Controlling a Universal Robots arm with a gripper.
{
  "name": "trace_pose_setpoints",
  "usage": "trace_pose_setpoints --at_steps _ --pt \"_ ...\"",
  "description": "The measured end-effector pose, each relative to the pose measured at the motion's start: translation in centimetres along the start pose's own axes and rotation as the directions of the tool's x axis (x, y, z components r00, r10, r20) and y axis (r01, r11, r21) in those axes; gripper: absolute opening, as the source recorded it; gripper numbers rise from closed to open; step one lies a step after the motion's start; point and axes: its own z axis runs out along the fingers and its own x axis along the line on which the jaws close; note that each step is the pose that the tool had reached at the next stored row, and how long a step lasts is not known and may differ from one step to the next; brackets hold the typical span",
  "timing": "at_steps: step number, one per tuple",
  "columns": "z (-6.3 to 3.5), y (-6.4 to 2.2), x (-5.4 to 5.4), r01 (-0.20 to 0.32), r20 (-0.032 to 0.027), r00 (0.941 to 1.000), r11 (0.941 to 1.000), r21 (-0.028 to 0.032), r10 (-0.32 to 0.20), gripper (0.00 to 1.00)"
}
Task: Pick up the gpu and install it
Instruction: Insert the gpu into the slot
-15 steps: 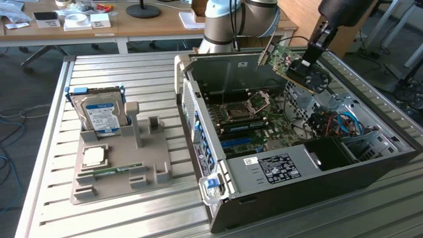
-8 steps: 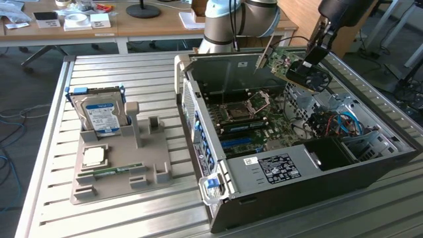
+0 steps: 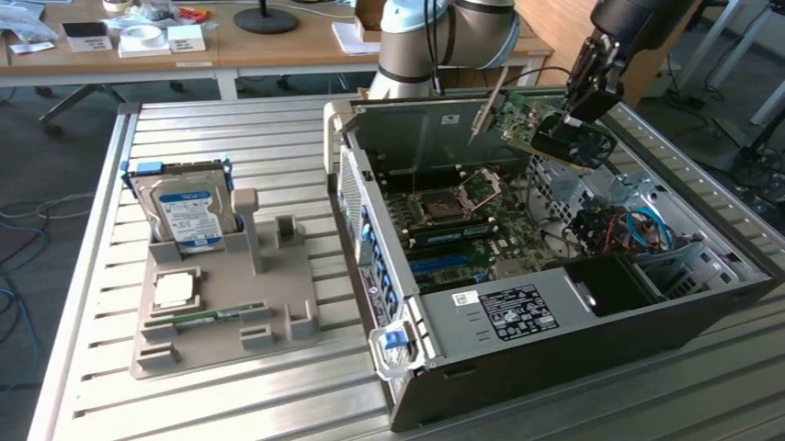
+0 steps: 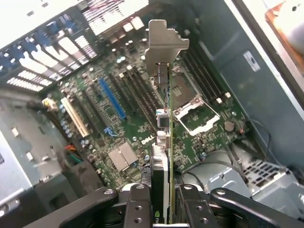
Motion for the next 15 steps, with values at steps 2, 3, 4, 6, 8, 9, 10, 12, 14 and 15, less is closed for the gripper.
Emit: trace_pose_setpoints --at_steps 2,3,4,6,8,9,10,12,14,15 --pt "0.02 0.0 0.0 0.035 -0.0057 0.9994 0.9994 0.001 -0.035 0.27" --pt "0.02 0.0 0.0 0.052 -0.0086 0.9986 0.9986 0.0014 -0.052 0.27" --pt "0.03 -0.01 0.0 0.07 -0.0114 0.9975 0.9976 0.0017 -0.07 0.27" --pt "0.06 -0.01 0.0 0.107 -0.0168 0.9942 0.9943 0.002 -0.107 0.27" --pt "0.08 -0.01 0.0 0.142 -0.0218 0.9897 0.9899 0.0018 -0.142 0.27" --pt "0.1 -0.01 0.0 0.16 -0.024 0.9869 0.9872 0.0017 -0.159 0.27" --pt "0.11 -0.01 0.0 0.174 -0.026 0.9844 0.9847 0.0015 -0.174 0.27" --pt "0.15 -0.01 -0.01 0.193 -0.0285 0.9808 0.9812 0.0013 -0.193 0.27" --pt "0.27 -0.04 -0.01 0.224 -0.0315 0.9741 0.9745 0.0024 -0.224 0.27" --pt "0.33 -0.04 -0.01 0.239 -0.033 0.9704 0.9709 0.0033 -0.239 0.27"
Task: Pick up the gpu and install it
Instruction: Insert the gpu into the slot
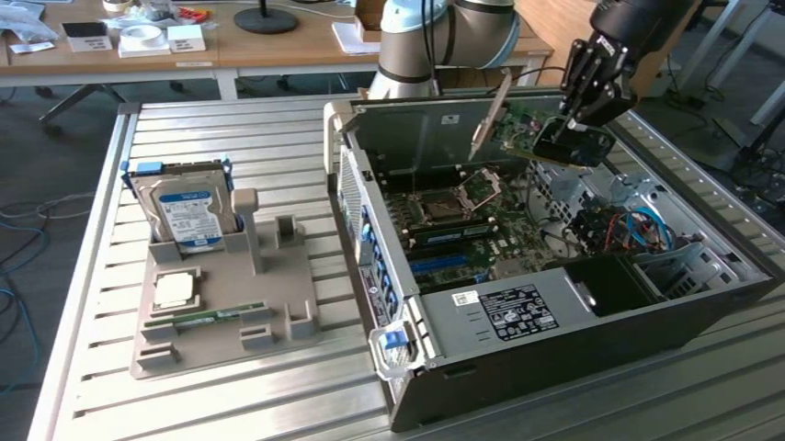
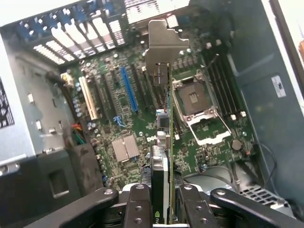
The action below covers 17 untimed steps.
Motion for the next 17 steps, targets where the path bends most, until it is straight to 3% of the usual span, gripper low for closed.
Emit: trace_pose_setpoints --at_steps 4,11,16,17 --pt "0.28 -0.03 0.0 0.062 -0.0046 0.9981 0.998 0.0095 -0.062 0.27" --pt "0.82 -0.08 -0.01 0.14 -0.0099 0.9901 0.9897 0.0272 -0.14 0.27" --pt "0.84 -0.04 0.0 0.15 -0.0129 0.9886 0.9883 0.0287 -0.15 0.27" --pt "0.85 0.01 0.01 0.15 -0.0123 0.9887 0.9881 0.0331 -0.15 0.27"
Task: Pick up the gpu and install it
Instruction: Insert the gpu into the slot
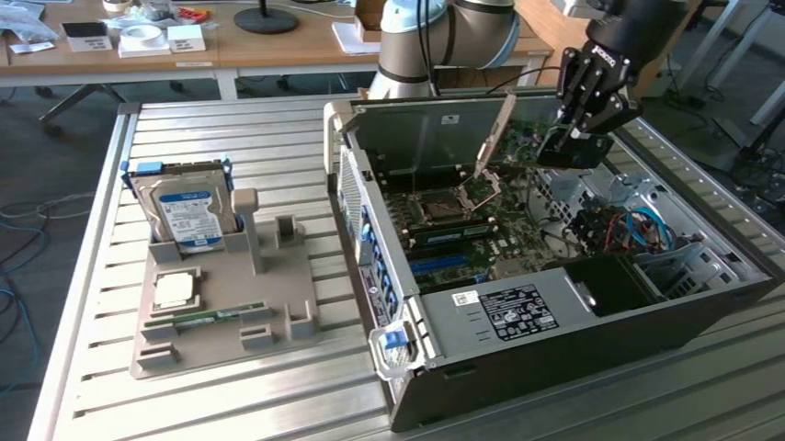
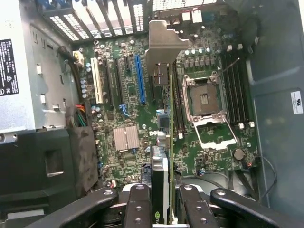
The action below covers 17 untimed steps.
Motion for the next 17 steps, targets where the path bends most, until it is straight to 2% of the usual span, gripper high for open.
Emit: trace_pose_setpoints --at_steps 4,6,7,8,12,17 --pt "0.13 0.39 0.1 0.001 0.0087 1.0 0.9988 0.0487 -0.002 0.27" --pt "0.19 0.64 0.1 0.002 0.0114 0.9999 0.9978 0.066 -0.003 0.27" --pt "0.21 0.79 0.1 0.003 0.0119 0.9999 0.9975 0.0701 -0.004 0.27" --pt "0.22 0.89 0.2 0.003 0.012 0.9999 0.9975 0.0708 -0.004 0.27" --pt "0.36 1.08 0.2 0.008 0.0116 0.9999 0.9975 0.0708 -0.008 0.27" --pt "0.46 1.17 0.2 0.057 0.0076 0.9983 0.9959 0.0709 -0.058 0.27"
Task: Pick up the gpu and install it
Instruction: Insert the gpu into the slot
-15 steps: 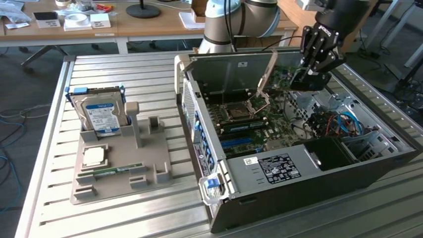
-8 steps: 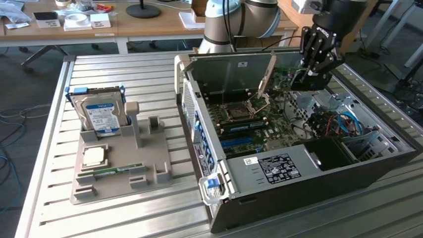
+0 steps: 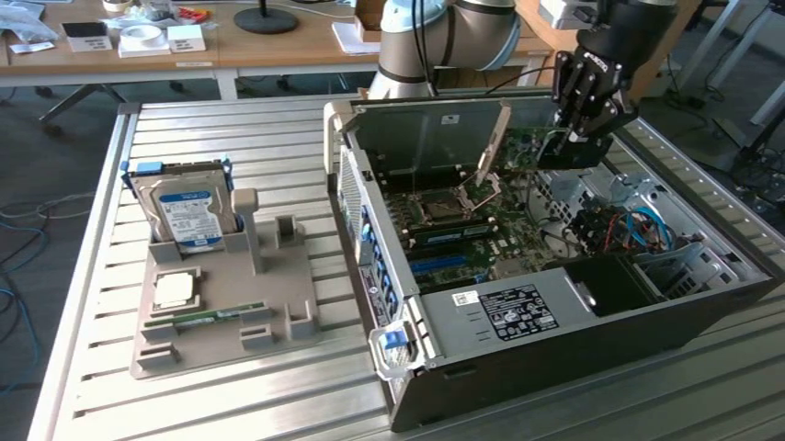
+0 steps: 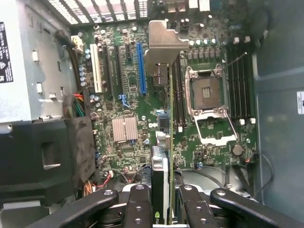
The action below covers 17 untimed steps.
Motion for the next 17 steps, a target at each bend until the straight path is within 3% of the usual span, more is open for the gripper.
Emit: trace_pose_setpoints --at_steps 5,11,17 --pt "0.01 0.02 0.0 0.017 -0.0001 0.9999 0.9999 -0.0002 -0.017 0.27" --pt "0.22 1.02 0.1 0.022 0.0002 0.9998 0.9998 0.0024 -0.022 0.27" --pt "0.33 1.44 0.2 0.026 0.0004 0.9997 0.9997 0.0027 -0.026 0.27"
